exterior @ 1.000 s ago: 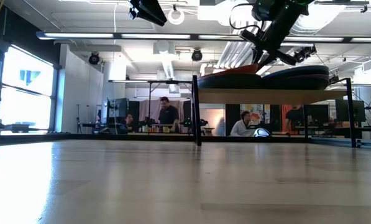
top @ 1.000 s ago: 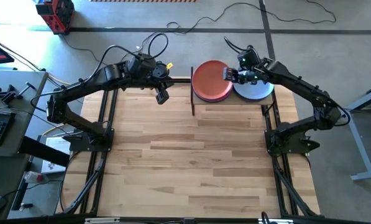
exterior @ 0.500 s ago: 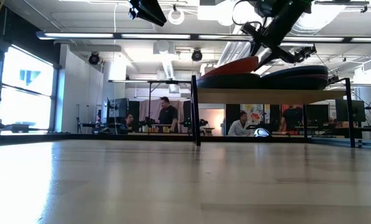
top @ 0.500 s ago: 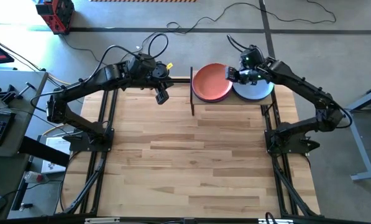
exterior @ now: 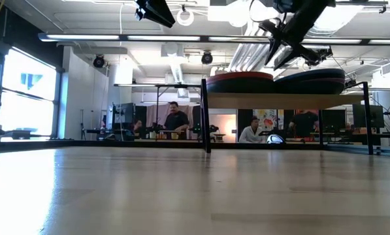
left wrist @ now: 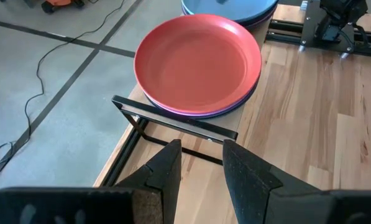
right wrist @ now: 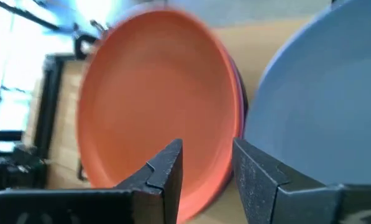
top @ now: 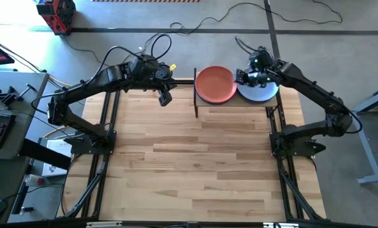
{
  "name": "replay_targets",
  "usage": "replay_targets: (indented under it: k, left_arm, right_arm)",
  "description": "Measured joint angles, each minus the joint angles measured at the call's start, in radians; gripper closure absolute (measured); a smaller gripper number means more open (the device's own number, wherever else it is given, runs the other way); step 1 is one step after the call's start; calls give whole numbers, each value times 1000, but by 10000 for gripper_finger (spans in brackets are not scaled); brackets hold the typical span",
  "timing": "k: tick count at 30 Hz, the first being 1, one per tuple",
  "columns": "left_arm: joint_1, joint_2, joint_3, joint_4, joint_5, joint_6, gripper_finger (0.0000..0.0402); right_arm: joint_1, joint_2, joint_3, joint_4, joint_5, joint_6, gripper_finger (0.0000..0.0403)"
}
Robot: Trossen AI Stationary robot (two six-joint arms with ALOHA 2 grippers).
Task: Place and stack plates onto a shelf
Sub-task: Return to Home Position
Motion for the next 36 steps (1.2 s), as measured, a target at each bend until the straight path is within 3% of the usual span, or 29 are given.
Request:
replay_targets:
  k: [13,25,32,36]
  left_arm:
    - [0,0,0,-49,0,-45,293]
    - [-1,-5,-8,-191,13,-125,305]
    - [-2,-126,-176,-153,19,-196,307]
    - [-1,-254,-322,-28,22,-238,308]
  right_arm:
    - [238,9,0,-49,56,47,285]
    - [478,-20,0,-39,270,-131,285]
    - [483,-173,0,-36,336,-231,285]
    - [461,-274,0,-37,325,-335,285]
